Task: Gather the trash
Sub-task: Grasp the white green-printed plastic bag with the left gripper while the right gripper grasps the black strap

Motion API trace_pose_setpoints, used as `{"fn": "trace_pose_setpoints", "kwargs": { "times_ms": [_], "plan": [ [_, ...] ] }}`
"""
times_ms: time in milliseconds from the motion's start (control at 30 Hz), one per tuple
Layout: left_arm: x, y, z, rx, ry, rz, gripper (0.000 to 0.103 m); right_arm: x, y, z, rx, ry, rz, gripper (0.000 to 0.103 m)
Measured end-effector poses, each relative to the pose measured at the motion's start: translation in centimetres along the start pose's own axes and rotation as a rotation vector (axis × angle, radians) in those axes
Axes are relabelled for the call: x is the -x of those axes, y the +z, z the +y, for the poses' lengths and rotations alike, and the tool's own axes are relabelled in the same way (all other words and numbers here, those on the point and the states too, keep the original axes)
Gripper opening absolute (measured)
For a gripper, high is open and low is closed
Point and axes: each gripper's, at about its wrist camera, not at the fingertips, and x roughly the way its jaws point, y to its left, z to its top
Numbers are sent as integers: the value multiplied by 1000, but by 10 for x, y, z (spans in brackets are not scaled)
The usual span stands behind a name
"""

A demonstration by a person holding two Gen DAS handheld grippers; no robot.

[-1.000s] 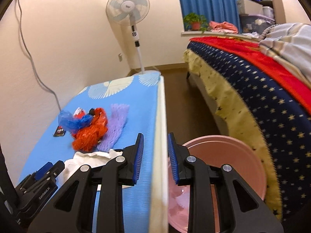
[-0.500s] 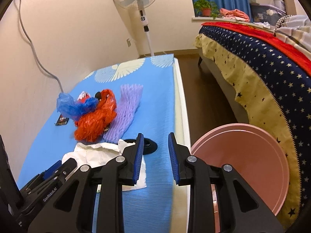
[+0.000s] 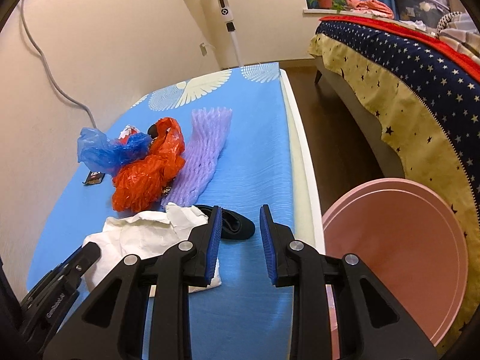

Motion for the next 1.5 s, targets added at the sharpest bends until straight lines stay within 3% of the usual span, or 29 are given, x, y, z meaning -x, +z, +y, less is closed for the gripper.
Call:
{"fn": "trace_pose_setpoints", "kwargs": {
  "times_ms": [400,700,1500],
  "plan": [
    [0,3,-1,2,12,-20,10,-11,-4,3,16,-4,30,27],
    [1,5,-4,-3,14,-33,9,-16,-7,7,34,15,62,13],
    [58,14,-19,-103,4,-185,6,44,-1,-12,-30,-91,-82,9]
  ]
}}
